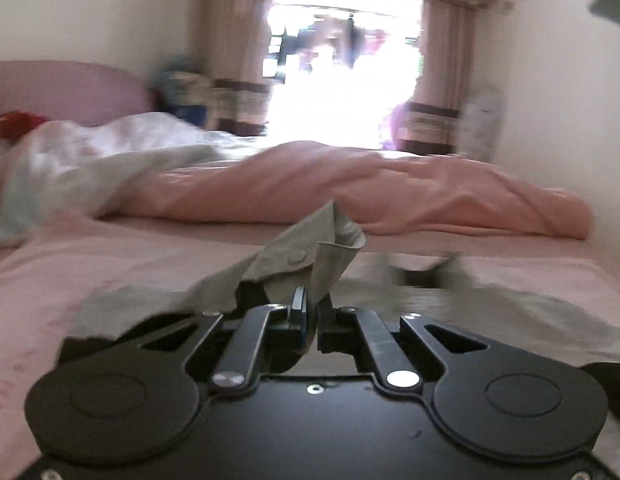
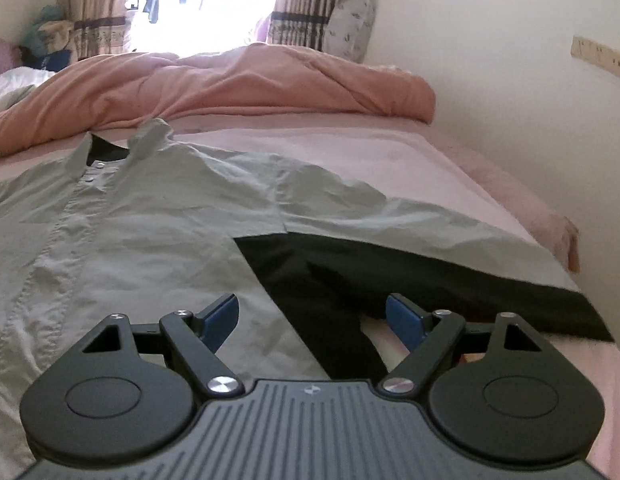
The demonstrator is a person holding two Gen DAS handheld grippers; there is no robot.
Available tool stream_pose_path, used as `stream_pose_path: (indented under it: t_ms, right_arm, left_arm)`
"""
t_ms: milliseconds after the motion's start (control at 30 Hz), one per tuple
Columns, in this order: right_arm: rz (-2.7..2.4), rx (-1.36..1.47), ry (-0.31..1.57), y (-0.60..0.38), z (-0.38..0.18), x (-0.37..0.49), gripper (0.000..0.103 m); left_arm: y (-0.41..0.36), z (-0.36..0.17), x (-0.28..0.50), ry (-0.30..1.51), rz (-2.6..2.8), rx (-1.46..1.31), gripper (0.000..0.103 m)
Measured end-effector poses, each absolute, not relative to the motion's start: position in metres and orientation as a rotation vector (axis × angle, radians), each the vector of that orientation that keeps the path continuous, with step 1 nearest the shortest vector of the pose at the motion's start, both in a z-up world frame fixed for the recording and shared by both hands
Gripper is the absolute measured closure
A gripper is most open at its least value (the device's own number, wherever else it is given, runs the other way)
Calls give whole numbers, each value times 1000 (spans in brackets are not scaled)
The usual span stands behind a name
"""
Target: Fold large clothes
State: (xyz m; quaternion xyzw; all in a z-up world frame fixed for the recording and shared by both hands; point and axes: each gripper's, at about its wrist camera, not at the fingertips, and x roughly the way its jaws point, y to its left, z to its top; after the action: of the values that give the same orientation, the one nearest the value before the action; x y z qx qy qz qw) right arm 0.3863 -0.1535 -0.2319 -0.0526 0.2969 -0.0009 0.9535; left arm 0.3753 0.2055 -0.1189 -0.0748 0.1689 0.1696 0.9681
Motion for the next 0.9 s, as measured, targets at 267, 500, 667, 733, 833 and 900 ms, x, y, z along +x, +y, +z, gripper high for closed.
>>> stream_pose_path:
  t_ms: [267,500,667,733,833,900]
  right_arm:
    - [-34,54,660,-200,-235,412,5]
    - [-125,75,655,-228,-236,421,5]
    - [-140,121,657,-244,-237,425,5]
    - [-149,126,677,-246,-241,429,5]
    - [-155,117,702,-246,-246,435,5]
    - [-155,112,704,-246,-246,435,5]
  left_arm:
    - [101,-126,412,364,135,-162,101]
    - [23,-136,429,345,-74,-133,101]
    - [-21,-154,463,403,-151,-150,101]
    - [-26,-171,465,452,-164,-153,101]
    - [-35,-203,475,523,-176,-133,101]
    - [-37,-227,484,581,-193,-135,98]
